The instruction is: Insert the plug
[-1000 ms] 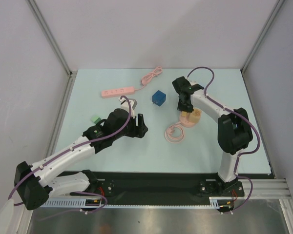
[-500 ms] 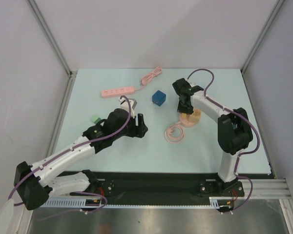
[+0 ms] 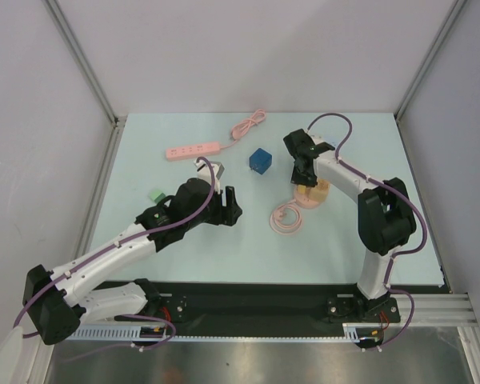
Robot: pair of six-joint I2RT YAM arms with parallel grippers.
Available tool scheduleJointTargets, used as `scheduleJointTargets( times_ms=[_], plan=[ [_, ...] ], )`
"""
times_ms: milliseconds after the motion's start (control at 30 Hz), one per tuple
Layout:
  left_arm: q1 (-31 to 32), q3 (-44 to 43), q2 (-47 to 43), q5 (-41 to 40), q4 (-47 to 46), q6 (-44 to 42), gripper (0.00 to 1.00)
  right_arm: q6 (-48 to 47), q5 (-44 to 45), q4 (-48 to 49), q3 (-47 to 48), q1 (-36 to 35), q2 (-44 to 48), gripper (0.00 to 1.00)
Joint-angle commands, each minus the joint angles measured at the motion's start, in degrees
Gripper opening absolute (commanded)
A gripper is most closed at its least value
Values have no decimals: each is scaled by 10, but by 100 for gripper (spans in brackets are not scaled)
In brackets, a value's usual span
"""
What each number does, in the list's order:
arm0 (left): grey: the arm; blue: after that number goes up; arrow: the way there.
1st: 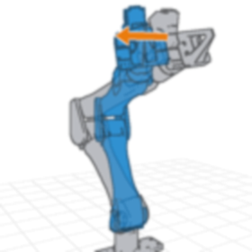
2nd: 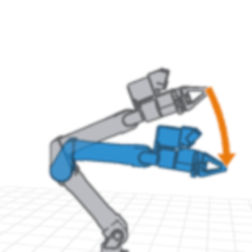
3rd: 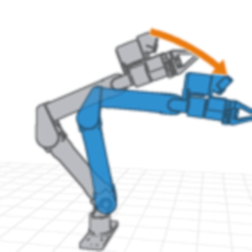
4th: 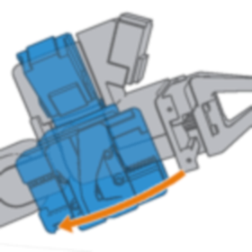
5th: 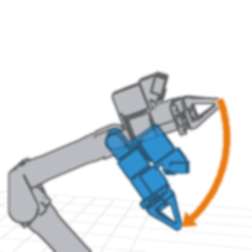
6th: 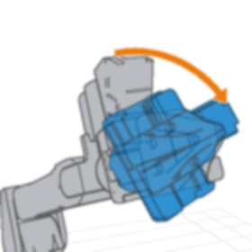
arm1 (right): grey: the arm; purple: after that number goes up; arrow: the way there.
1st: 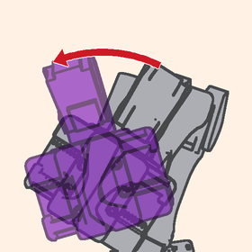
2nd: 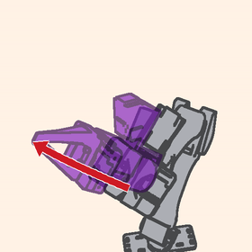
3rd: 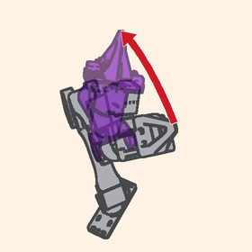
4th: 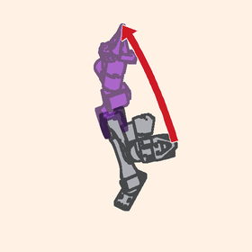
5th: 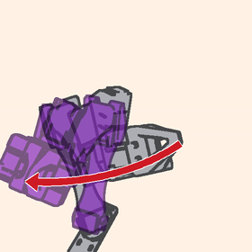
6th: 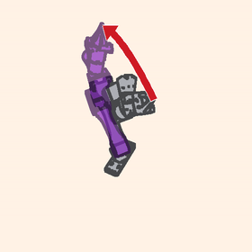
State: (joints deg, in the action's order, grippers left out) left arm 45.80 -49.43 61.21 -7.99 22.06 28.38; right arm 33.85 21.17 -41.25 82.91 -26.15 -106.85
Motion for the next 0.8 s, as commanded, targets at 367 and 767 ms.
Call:
scheduleJointTargets(
  times_ms=[367, 767],
  plan=[
    [-4, -4, 4, -6, -4, -10, 76, -10, 30, 26, -5, -3, 12, 0],
    [-4, -7, 13, 1, -5, -11, 76, -8, 39, 20, 0, -5, 19, 0]
  ],
)
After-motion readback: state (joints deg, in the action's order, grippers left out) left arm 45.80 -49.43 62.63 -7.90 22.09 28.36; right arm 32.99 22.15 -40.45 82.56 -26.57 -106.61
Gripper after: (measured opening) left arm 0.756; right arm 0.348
